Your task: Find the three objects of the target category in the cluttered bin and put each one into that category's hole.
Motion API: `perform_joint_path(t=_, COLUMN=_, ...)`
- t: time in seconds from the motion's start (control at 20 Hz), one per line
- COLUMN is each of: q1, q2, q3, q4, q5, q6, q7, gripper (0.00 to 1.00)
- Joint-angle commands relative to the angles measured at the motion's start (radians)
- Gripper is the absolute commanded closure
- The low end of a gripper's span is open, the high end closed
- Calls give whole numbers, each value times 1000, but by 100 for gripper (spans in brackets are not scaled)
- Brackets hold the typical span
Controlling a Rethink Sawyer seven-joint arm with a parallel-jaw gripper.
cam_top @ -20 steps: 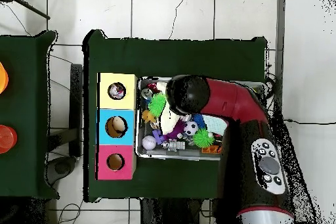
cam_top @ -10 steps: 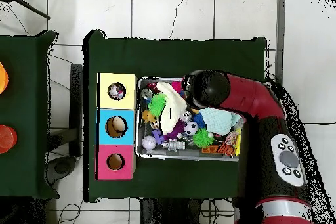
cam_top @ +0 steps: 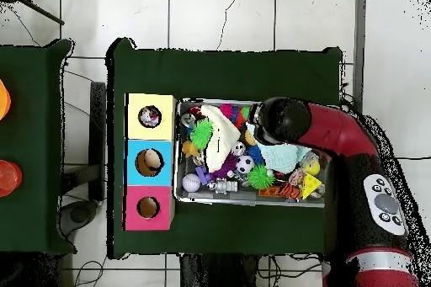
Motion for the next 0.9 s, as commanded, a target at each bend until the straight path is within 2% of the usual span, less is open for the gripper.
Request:
perform_joint_path(t=0.05, q1=-38, q2=63, q3=98, q4=87, q5=-89, q6=-79, q7=-125, gripper=0)
perform_joint_path(t=0.5, q1=-67, q2=106, q3=109, q4=56, q5=-151, q6=-85, q7=-120, gripper=0)
perform_joint_path(t=0.65, q1=-80, q2=144, q3=116, q4=33, q5=-171, q6=-112, q7=-119, gripper=0)
perform_joint_path(t=0.9, q1=-92, q2=179, q3=135, q4=13, q5=-174, q6=-110, q7=-104, gripper=0)
